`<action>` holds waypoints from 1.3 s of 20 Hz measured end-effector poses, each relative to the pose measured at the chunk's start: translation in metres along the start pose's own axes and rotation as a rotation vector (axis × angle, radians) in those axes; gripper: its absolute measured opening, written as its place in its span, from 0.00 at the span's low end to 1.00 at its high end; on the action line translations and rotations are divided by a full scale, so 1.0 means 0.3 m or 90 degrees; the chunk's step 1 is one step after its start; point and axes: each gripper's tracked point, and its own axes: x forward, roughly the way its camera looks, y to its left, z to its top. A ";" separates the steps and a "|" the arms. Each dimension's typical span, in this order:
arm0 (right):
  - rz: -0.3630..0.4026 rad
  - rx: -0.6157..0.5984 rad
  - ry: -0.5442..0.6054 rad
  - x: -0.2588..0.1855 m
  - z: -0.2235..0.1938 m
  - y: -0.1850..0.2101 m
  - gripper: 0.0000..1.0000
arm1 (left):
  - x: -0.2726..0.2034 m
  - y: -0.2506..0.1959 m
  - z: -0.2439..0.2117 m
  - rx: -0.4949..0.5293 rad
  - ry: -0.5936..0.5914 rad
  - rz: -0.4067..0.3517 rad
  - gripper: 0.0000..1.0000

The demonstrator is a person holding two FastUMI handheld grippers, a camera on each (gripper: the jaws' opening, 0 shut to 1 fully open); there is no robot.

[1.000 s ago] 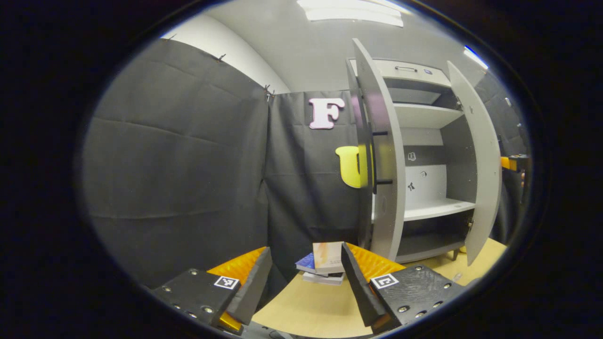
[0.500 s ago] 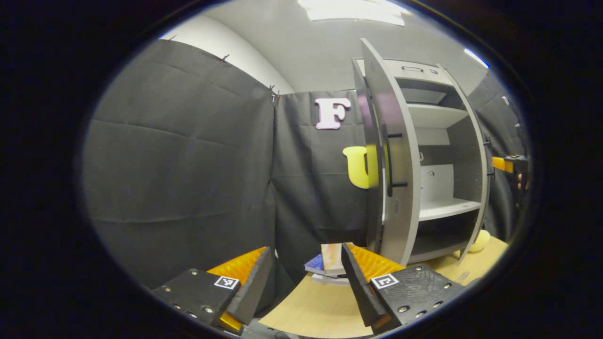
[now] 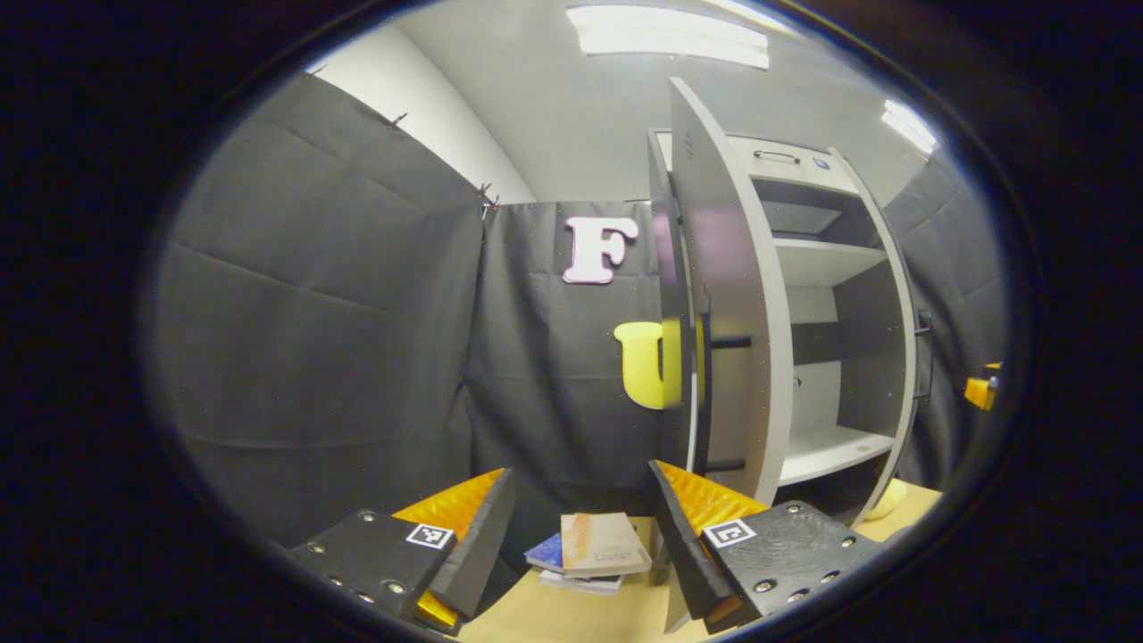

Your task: Grasp the bottle in the cabinet with the left hand and place it on the coaster, then close the right door with the right hand and the left door with the left hand.

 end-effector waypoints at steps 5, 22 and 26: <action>-0.038 -0.006 0.013 -0.035 -0.032 -0.170 0.98 | 0.048 -0.069 0.046 0.027 -0.025 0.018 0.91; -0.009 -0.044 0.007 -0.014 -0.046 -0.288 0.98 | 0.008 -0.425 0.058 -0.008 -0.022 -0.062 0.91; -0.017 -0.051 0.011 -0.018 -0.051 -0.318 0.98 | 0.012 -0.543 0.067 -0.028 -0.030 -0.088 0.91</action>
